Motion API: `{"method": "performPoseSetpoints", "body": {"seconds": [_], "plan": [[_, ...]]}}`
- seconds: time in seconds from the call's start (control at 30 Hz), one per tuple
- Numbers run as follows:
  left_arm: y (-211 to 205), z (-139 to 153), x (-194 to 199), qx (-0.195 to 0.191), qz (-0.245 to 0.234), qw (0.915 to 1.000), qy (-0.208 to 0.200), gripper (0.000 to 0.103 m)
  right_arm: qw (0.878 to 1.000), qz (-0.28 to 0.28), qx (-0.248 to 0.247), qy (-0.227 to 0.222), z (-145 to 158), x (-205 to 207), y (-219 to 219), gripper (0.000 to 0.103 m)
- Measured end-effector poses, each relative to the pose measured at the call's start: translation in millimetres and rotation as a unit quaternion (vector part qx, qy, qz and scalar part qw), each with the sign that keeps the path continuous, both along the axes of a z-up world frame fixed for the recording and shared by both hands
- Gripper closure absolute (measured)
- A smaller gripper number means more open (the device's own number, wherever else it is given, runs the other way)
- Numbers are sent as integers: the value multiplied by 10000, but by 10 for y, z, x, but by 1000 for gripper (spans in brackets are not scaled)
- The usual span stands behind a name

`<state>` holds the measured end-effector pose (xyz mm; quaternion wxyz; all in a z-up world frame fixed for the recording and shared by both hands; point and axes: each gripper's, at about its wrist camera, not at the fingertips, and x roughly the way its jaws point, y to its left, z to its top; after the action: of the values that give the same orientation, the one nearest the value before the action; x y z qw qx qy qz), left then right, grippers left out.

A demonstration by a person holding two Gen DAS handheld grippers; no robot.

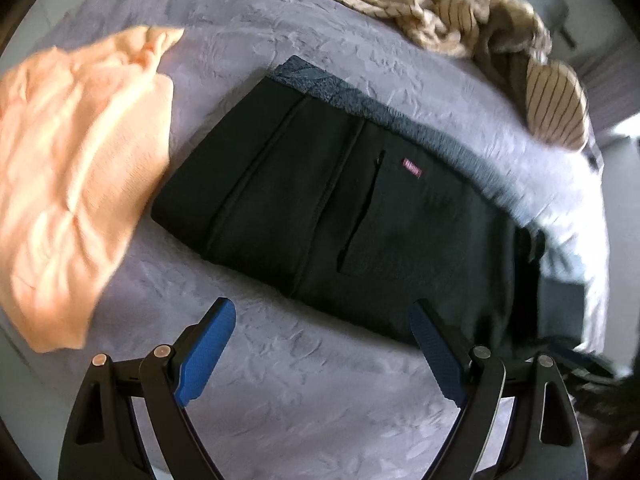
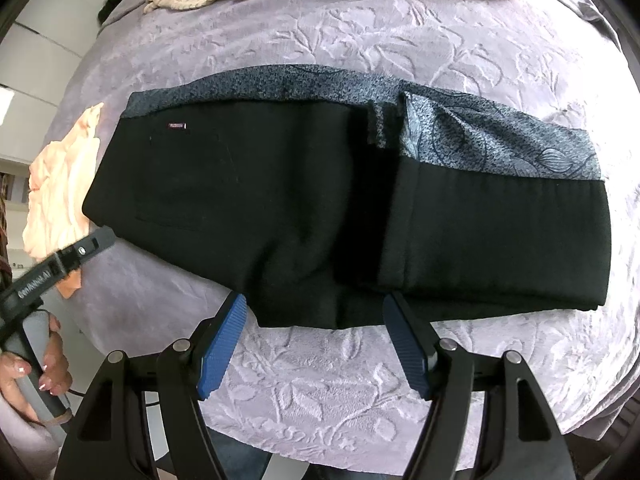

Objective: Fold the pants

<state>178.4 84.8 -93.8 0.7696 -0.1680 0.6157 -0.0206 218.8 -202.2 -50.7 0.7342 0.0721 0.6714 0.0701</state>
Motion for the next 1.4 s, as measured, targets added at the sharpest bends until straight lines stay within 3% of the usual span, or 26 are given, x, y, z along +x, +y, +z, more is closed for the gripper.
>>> {"method": "performPoseSetpoints", "body": {"seconds": [0.1, 0.3, 0.63, 0.87, 1.0, 1.13, 1.2, 1.33, 1.4], "plan": [[178, -26, -19, -480, 223, 9984, -204, 13, 10000, 37, 40, 37, -52, 7, 33, 29], [411, -173, -17, -897, 307, 9950, -298, 13, 9996, 205, 179, -11, -151, 100, 152, 29], [364, -400, 63, -1213, 341, 9915, -322, 13, 9993, 279, 263, 2, -547, 324, 321, 27], [399, -594, 153, -1512, 677, 9851, -468, 13, 9985, 497, 216, -102, -618, 278, 384, 24], [354, -552, 219, -1426, 754, 9858, -465, 13, 9984, 507, 239, -102, -643, 285, 433, 23], [190, -160, 189, -1301, 357, 9851, -1069, 13, 9983, 481, 326, -91, -642, 281, 412, 23], [134, -108, 249, -1203, 251, 9855, -1170, 13, 9981, 482, 361, -100, -648, 281, 399, 23], [192, -467, 408, -1016, 578, 9912, -616, 15, 9981, 508, 327, -79, -652, 294, 397, 22], [233, -580, 420, -886, 797, 9920, -418, 30, 9981, 536, 310, -59, -620, 304, 359, 22]]}}
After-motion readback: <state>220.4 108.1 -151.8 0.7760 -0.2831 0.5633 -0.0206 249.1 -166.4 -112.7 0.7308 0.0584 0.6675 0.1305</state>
